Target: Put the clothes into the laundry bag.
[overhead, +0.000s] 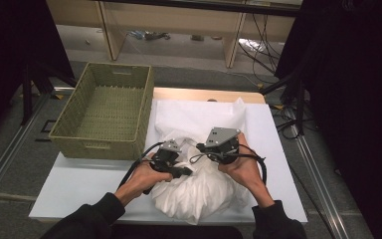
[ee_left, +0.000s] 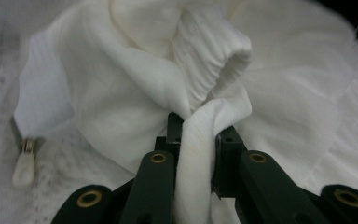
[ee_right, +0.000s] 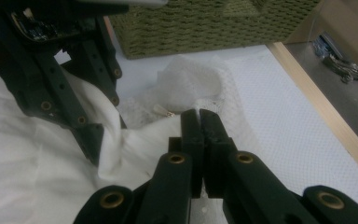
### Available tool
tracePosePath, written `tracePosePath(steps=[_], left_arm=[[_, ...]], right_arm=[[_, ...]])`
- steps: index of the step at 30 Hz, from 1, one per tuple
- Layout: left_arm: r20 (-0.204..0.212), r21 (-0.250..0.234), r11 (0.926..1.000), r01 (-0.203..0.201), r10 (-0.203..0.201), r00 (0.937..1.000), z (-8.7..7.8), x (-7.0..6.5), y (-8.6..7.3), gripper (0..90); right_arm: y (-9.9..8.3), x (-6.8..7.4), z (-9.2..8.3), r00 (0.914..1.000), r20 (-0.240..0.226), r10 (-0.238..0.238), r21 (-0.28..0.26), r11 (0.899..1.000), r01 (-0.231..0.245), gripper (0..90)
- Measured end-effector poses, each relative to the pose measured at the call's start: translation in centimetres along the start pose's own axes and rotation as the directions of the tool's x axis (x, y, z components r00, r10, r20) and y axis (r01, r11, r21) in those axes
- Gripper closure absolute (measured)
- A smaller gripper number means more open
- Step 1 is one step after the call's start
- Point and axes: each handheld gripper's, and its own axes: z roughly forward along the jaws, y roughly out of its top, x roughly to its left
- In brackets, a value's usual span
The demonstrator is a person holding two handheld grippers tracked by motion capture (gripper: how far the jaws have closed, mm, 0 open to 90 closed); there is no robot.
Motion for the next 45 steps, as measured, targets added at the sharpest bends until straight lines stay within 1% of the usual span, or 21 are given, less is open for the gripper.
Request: tracePosePath(steps=[3,5,7,9,12,15,16,18,19,22,25,26,27,28,30,33,36,38,39,43,45], left_arm=[[-0.055,-0.016,0.9998,0.007,-0.008,0.9985,1.3,0.5,0.7,79.9],[-0.159,-0.001,1.0,-0.004,0.004,0.9873,2.7,1.8,0.5,79.8],[-0.155,0.034,0.999,0.03,-0.024,0.9876,3.4,3.4,0.2,76.7],[-0.139,-0.024,0.9937,0.109,-0.111,0.984,3.4,3.5,0.0,67.1],[-0.165,-0.005,0.9981,0.061,-0.061,0.9844,1.4,3.2,0.1,44.8],[-0.189,-0.006,0.9995,0.031,-0.032,0.9815,-1.6,2.3,0.2,31.0],[-0.205,0.004,0.9996,0.027,-0.026,0.9784,-2.2,2.2,0.0,29.7],[-0.277,0.049,0.9988,-0.005,0.018,0.9606,-3.6,1.9,-0.8,30.5],[-0.281,0.076,0.9971,-0.007,0.028,0.9594,-4.2,1.9,-1.4,29.6],[-0.23,0.077,0.9957,0.052,-0.032,0.9727,-5.3,1.9,-3.7,26.7],[-0.215,0.119,0.9906,0.068,-0.041,0.9757,-5.1,1.6,-5.2,26.7],[-0.19,0.143,0.9872,0.072,-0.044,0.9809,-4.4,1.7,-5.7,26.4],[-0.177,0.17,0.9816,0.088,-0.057,0.9826,-3.9,1.7,-5.8,27.0],[-0.162,0.167,0.9831,0.075,-0.047,0.9857,-3.3,1.8,-5.9,30.3],[-0.161,0.12,0.9927,-0.003,0.023,0.9868,-2.2,1.8,-5.5,60.7],[-0.123,0.027,0.9993,-0.026,0.029,0.992,-1.6,1.0,-4.4,78.8],[-0.129,0.001,0.9942,-0.107,0.106,0.9859,-1.4,-0.2,-2.1,82.0],[-0.106,-0.058,0.9915,-0.117,0.11,0.9883,-1.3,-0.6,-0.5,84.7],[-0.117,-0.063,0.9885,-0.137,0.129,0.9846,-1.3,-0.8,0.2,84.8],[-0.146,-0.065,0.9943,-0.085,0.074,0.9864,0.9,0.3,1.5,84.7],[-0.19,-0.017,0.9972,-0.073,0.068,0.9794,2.4,2.0,1.3,84.6]], right_arm=[[0.3,0.1,-0.4,0.9999,-0.001,-0.016,-0.013,1.0,0.016,90.0],[0.3,0.0,-0.8,0.9997,0.009,-0.021,-0.017,1.0,0.021,90.0],[0.3,0.0,-1.0,0.9999,0.003,-0.015,-0.022,1.0,0.015,90.0],[0.2,-0.1,-1.0,0.9998,0.005,-0.02,-0.026,0.999,0.02,90.0],[0.0,-0.3,-0.7,0.9998,-0.001,-0.022,-0.023,1.0,0.022,90.0],[-0.2,-0.3,-0.8,0.9999,0.005,-0.011,-0.019,1.0,0.011,90.0],[-0.2,-0.4,-0.8,0.9998,0.012,-0.014,-0.017,1.0,0.014,90.0],[-0.1,-0.3,-0.9,1.0,0.007,-0.006,-0.018,1.0,0.007,90.0],[-0.1,-0.2,-0.9,1.0,0.006,-0.007,-0.018,1.0,0.007,90.0],[-0.1,-0.2,-1.0,1.0,0.007,-0.007,-0.018,1.0,0.007,90.0],[0.0,-0.3,-0.8,0.9998,0.006,-0.016,-0.018,1.0,0.016,90.0],[0.0,-0.3,-0.8,0.9997,0.0,-0.023,-0.02,1.0,0.023,90.0],[0.0,-0.3,-0.8,0.9997,0.005,-0.026,-0.019,0.999,0.026,90.0],[0.0,-0.3,-0.7,0.9996,0.004,-0.028,-0.016,0.999,0.028,90.0],[0.0,-0.1,-0.7,0.9999,0.004,-0.013,-0.013,1.0,0.013,90.0],[0.0,-0.2,-0.6,1.0,-0.004,-0.008,-0.016,1.0,0.008,90.0],[-0.1,-0.4,-0.6,0.9999,-0.014,-0.001,-0.027,1.0,0.001,90.0],[0.1,-0.3,-0.8,0.9998,-0.019,0.012,-0.031,0.999,-0.013,90.0],[0.2,-0.5,-0.9,0.9993,-0.036,-0.003,-0.058,0.998,0.001,90.0],[0.2,-0.8,-1.5,0.9995,-0.031,0.01,-0.07,0.997,-0.012,90.0],[0.2,-0.8,-1.5,0.9993,-0.032,0.02,-0.075,0.997,-0.022,90.0]])
